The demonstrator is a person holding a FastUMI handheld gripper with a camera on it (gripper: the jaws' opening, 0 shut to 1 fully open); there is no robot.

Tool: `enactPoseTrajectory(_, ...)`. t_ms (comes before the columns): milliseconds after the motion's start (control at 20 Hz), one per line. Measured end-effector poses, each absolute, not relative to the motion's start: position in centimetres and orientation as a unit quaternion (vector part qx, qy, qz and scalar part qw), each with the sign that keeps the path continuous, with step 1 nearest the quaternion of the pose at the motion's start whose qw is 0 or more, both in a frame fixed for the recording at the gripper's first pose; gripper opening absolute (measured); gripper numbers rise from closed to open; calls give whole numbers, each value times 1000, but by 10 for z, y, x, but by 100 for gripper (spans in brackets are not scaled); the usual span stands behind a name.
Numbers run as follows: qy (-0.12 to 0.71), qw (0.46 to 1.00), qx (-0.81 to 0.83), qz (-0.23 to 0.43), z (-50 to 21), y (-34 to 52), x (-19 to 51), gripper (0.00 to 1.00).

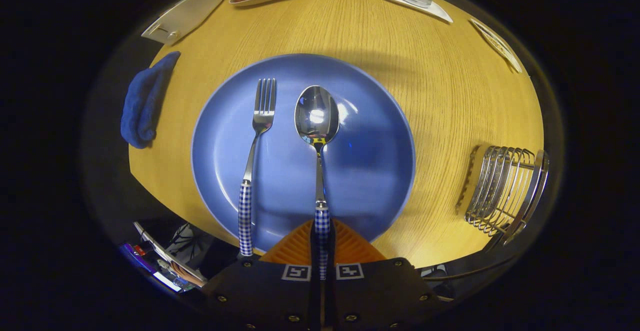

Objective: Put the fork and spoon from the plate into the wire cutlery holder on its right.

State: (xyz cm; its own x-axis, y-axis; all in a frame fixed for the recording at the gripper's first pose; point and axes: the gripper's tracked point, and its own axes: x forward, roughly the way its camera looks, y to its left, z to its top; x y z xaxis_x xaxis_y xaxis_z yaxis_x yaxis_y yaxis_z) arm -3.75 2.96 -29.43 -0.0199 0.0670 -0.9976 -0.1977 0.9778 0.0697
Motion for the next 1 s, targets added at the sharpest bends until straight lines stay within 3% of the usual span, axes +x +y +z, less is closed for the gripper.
enactPoseTrajectory(450,726,670,-90,130,-213,-30,-49,4)
enactPoseTrajectory(1000,772,600,-180,105,-140,-167,-73,4)
